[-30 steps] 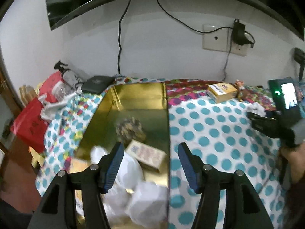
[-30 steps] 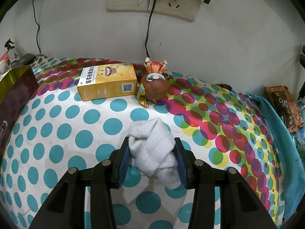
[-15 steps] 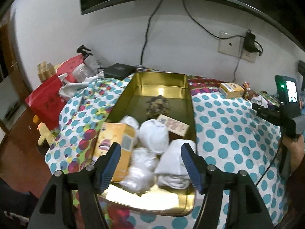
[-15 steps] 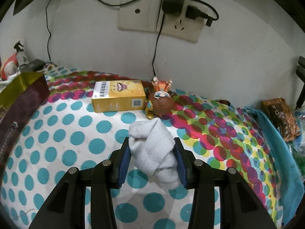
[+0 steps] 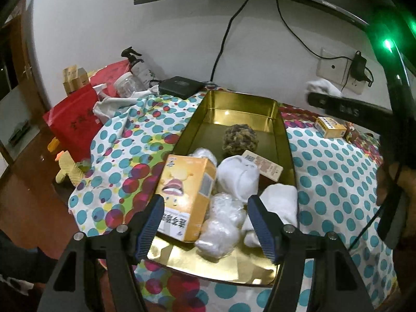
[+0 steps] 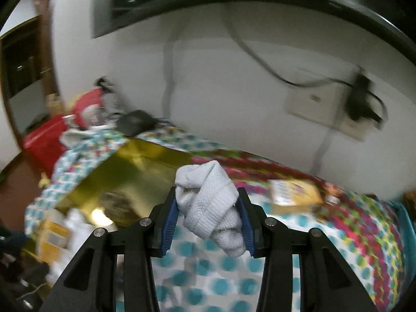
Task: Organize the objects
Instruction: 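Carry the white sock into the gold tray and open the right gripper, then move both grippers back toward the yellow box on the bedspread, then grasp the doll figurine with the right gripper while the left grasps the yellow medicine box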
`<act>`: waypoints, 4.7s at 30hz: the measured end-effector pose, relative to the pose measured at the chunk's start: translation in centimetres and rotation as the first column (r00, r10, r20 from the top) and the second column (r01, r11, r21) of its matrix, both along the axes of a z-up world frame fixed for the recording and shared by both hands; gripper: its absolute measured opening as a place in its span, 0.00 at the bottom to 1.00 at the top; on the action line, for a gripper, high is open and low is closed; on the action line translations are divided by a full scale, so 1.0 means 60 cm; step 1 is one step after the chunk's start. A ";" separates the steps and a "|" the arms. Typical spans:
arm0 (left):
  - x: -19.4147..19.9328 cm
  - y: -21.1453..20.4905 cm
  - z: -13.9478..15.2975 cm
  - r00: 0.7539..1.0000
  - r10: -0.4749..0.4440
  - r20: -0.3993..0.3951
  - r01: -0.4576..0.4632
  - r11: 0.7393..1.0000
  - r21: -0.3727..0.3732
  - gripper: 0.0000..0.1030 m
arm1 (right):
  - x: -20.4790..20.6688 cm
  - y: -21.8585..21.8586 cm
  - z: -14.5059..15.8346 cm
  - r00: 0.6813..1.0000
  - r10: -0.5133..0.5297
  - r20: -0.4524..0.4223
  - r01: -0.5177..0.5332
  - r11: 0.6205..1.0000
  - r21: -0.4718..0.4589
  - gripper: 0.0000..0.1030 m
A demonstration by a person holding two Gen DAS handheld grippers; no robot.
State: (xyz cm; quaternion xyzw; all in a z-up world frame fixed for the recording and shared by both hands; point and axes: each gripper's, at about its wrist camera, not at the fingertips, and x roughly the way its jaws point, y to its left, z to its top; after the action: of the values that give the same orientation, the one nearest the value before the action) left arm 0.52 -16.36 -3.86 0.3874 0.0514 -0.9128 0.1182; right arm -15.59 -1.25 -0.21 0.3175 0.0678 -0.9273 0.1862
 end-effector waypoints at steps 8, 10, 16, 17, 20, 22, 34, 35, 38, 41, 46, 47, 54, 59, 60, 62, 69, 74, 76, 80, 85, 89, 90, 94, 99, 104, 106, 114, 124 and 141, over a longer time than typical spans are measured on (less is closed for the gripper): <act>0.017 -0.037 -0.002 0.999 0.035 -0.001 -0.035 0.999 0.034 0.66 | 0.030 -0.120 -0.007 0.989 0.143 0.037 -0.143 0.990 0.016 0.40; 0.021 -0.048 -0.002 0.999 0.050 -0.005 -0.050 0.998 0.047 0.66 | 0.034 -0.135 -0.016 0.986 0.158 0.054 -0.160 0.987 0.025 0.40; 0.026 -0.079 -0.006 0.996 0.088 -0.006 -0.087 0.992 0.091 0.66 | 0.032 -0.152 -0.041 0.985 0.156 0.080 -0.160 0.986 0.048 0.40; 0.026 -0.081 -0.007 0.996 0.089 -0.004 -0.088 0.992 0.091 0.66 | 0.030 -0.151 -0.045 0.984 0.155 0.090 -0.159 0.986 0.044 0.40; 0.028 -0.088 -0.011 0.995 0.097 -0.002 -0.096 0.990 0.101 0.66 | 0.024 -0.153 -0.058 0.983 0.148 0.110 -0.155 0.986 0.059 0.40; 0.028 -0.090 -0.012 0.995 0.098 0.003 -0.098 0.989 0.110 0.66 | 0.023 -0.158 -0.067 0.980 0.157 0.125 -0.166 0.984 0.071 0.40; 0.032 -0.096 -0.010 0.993 0.114 0.005 -0.114 0.989 0.095 0.66 | 0.025 -0.159 -0.082 0.979 0.164 0.123 -0.174 0.982 0.075 0.61; 0.032 -0.096 -0.010 0.993 0.115 0.010 -0.115 0.989 0.095 0.66 | 0.027 -0.158 -0.079 0.980 0.166 0.113 -0.174 0.982 0.073 0.64; 0.035 -0.095 -0.009 0.993 0.120 0.012 -0.121 0.988 0.094 0.66 | 0.034 -0.154 -0.071 0.982 0.168 0.081 -0.175 0.981 0.080 0.69; 0.038 -0.090 -0.003 0.992 0.125 0.002 -0.125 0.988 0.090 0.66 | 0.039 -0.146 -0.064 0.983 0.175 0.059 -0.178 0.982 0.059 0.72; 0.039 -0.072 0.005 0.994 0.109 -0.003 -0.108 0.992 0.067 0.66 | 0.044 -0.132 -0.059 0.988 0.153 0.022 -0.154 0.988 0.028 0.76; 0.038 -0.068 0.006 0.994 0.106 0.003 -0.106 0.993 0.057 0.66 | 0.046 -0.127 -0.057 0.989 0.147 0.010 -0.147 0.989 0.015 0.76; 0.030 -0.040 0.011 0.997 0.079 0.004 -0.079 0.996 0.039 0.66 | 0.051 -0.072 -0.047 0.995 0.095 -0.042 -0.095 0.995 -0.015 0.81; 0.020 -0.007 0.013 0.999 0.036 0.006 -0.036 0.999 0.015 0.66 | 0.039 0.002 -0.054 0.999 0.008 -0.050 -0.008 1.000 -0.013 0.81; 0.018 -0.002 0.013 1.000 0.028 0.008 -0.028 0.999 0.015 0.66 | 0.034 0.022 -0.059 0.999 -0.017 -0.043 0.016 1.000 -0.012 0.81; 0.012 0.012 0.013 1.000 0.009 0.008 -0.010 1.000 0.014 0.66 | 0.025 0.062 -0.068 0.997 -0.069 -0.034 0.069 0.998 -0.005 0.81; -0.020 0.082 0.018 0.995 -0.098 0.002 0.098 0.995 0.017 0.66 | -0.014 0.193 -0.095 0.969 -0.248 -0.008 0.248 0.969 -0.003 0.81; -0.044 0.133 0.010 0.985 -0.168 0.028 0.169 0.986 -0.012 0.66 | -0.054 0.269 -0.102 0.940 -0.341 0.021 0.341 0.940 -0.025 0.71; -0.051 0.145 0.003 0.982 -0.186 0.041 0.187 0.982 -0.008 0.66 | -0.069 0.283 -0.106 0.933 -0.357 0.043 0.358 0.933 -0.019 0.66; -0.063 0.169 -0.008 0.974 -0.218 0.061 0.219 0.976 -0.016 0.66 | -0.100 0.295 -0.118 0.927 -0.369 0.060 0.369 0.929 0.012 0.63; -0.077 0.187 -0.013 0.968 -0.240 0.072 0.242 0.970 -0.026 0.66 | -0.128 0.286 -0.132 0.932 -0.355 0.078 0.353 0.935 0.042 0.58; -0.097 0.199 -0.011 0.963 -0.259 0.075 0.262 0.965 -0.034 0.66 | -0.153 0.275 -0.138 0.926 -0.365 0.095 0.360 0.930 0.068 0.57; -0.103 0.202 -0.011 0.962 -0.261 0.077 0.264 0.964 -0.034 0.66 | -0.160 0.274 -0.140 0.924 -0.368 0.107 0.362 0.930 0.068 0.57; -0.127 0.211 -0.003 0.961 -0.269 0.069 0.272 0.962 -0.035 0.66 | -0.187 0.274 -0.152 0.909 -0.382 0.166 0.376 0.924 0.065 0.56; -0.165 0.227 0.012 0.954 -0.294 0.054 0.297 0.952 -0.069 0.66 | -0.201 0.268 -0.166 0.901 -0.374 0.223 0.367 0.927 0.073 0.42; -0.223 0.249 0.029 0.933 -0.350 0.082 0.356 0.931 -0.079 0.67 | -0.179 0.254 -0.154 0.912 -0.375 0.166 0.369 0.927 0.070 0.39; -0.248 0.262 0.027 0.913 -0.397 0.100 0.404 0.912 -0.070 0.67 | -0.168 0.252 -0.154 0.912 -0.375 0.169 0.369 0.927 0.063 0.39; -0.353 0.281 -0.014 0.882 -0.433 0.185 0.438 0.899 0.019 0.67 | -0.105 0.250 -0.153 0.903 -0.384 0.191 0.388 0.921 0.014 0.39; -0.469 0.328 -0.044 0.736 -0.653 0.179 0.639 0.757 0.137 0.67 | -0.097 0.221 -0.152 0.892 -0.411 0.191 0.403 0.912 0.080 0.39; -0.555 0.402 -0.079 0.524 -0.759 0.386 0.814 0.580 0.034 0.71 | -0.088 0.189 -0.145 0.885 -0.411 0.219 0.407 0.911 0.065 0.38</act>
State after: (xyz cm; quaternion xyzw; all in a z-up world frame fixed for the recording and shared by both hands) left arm -32.76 7.74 -8.57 0.5181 -0.2208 -0.7805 -0.2715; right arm -20.90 10.12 -8.91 0.4305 -0.0143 -0.9024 -0.0097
